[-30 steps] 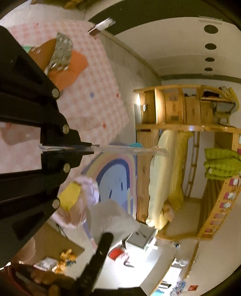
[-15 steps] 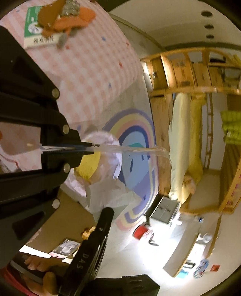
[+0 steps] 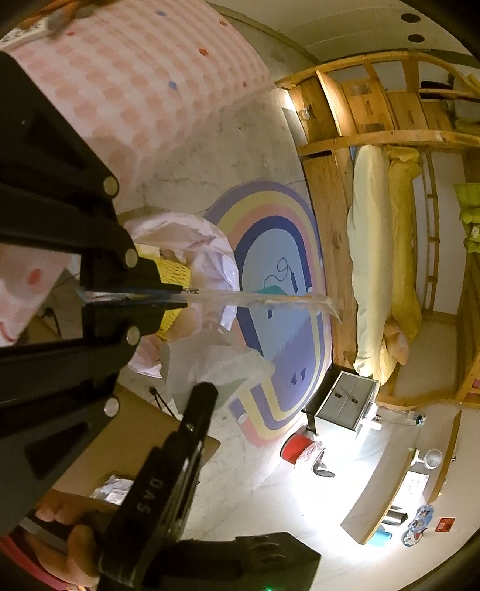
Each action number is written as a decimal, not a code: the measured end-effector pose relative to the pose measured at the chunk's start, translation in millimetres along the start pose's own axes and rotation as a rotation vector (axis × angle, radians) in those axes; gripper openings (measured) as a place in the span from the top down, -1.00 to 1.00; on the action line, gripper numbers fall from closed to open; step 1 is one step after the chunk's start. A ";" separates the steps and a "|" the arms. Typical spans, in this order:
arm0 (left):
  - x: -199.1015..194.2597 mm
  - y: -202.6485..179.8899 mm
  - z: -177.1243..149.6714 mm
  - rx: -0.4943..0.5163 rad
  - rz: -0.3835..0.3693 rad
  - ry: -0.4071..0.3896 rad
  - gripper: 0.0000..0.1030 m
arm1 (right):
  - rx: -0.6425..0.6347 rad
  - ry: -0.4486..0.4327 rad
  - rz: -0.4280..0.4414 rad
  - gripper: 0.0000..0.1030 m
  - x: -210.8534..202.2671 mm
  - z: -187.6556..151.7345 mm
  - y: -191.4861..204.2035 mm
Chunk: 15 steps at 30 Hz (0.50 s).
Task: Collect trash
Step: 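Carry the bag and tissue over the pink bin and open both tools, then move both open tools back over the bed cover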
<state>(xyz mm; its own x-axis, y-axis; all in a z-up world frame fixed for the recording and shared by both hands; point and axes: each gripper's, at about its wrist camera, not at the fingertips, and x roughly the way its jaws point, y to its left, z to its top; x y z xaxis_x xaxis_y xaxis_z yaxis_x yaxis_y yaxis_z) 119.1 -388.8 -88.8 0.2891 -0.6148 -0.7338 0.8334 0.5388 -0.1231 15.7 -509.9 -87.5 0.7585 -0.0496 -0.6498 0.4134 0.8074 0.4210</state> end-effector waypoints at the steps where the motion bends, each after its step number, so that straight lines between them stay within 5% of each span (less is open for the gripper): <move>1: 3.7 1.4 1.3 -0.002 -0.001 0.001 0.99 | 0.007 0.004 -0.004 0.95 6.4 3.4 -3.7; 7: 22.0 7.5 18.2 -0.019 -0.005 -0.007 0.89 | 0.029 0.012 -0.003 0.86 31.0 16.0 -16.1; 11: 19.1 17.7 23.7 -0.055 0.004 -0.037 -0.01 | 0.056 0.037 -0.003 0.66 50.2 24.2 -27.4; 13: 14.6 21.4 24.2 -0.068 0.009 -0.051 -0.03 | 0.070 0.039 -0.017 0.38 53.4 25.0 -30.9; 15: 7.6 28.1 23.3 -0.080 0.032 -0.059 -0.03 | 0.066 0.033 -0.025 0.31 50.2 25.6 -29.9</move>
<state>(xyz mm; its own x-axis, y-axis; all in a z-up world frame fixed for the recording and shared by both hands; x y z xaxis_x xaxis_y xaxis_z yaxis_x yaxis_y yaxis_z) 155.7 -391.7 -82.3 0.3442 -0.6280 -0.6979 0.7838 0.6014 -0.1546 54.3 -551.6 -116.5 0.7311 -0.0489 -0.6805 0.4648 0.7658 0.4444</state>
